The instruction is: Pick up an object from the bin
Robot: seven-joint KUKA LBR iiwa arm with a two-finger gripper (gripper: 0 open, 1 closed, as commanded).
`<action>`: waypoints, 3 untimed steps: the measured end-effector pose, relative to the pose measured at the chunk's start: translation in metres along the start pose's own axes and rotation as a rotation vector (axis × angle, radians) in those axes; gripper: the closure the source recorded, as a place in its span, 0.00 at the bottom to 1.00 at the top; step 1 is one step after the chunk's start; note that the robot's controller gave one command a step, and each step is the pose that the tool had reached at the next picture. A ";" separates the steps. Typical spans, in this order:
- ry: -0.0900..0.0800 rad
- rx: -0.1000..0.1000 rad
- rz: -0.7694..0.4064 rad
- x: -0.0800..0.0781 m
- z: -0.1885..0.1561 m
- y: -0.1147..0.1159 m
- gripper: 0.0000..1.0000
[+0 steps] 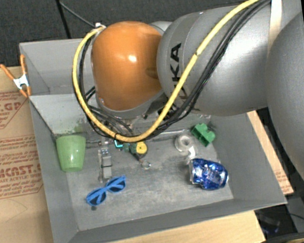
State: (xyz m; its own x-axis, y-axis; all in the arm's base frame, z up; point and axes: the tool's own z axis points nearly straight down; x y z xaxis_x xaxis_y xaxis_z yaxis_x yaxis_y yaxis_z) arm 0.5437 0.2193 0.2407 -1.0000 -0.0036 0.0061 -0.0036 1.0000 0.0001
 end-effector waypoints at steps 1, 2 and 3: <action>0.003 0.002 0.032 0.039 0.166 -0.025 0.00; -0.005 -0.001 0.031 0.036 0.161 -0.023 1.00; -0.012 -0.003 0.013 0.053 0.079 -0.032 1.00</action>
Offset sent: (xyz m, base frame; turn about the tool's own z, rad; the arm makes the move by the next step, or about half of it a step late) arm -0.0368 -0.0241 -0.1601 0.0317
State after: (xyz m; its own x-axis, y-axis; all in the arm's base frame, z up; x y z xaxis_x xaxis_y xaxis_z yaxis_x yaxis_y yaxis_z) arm 0.4903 0.1866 0.1623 -0.9999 0.0095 -0.0063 0.0095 1.0000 0.0028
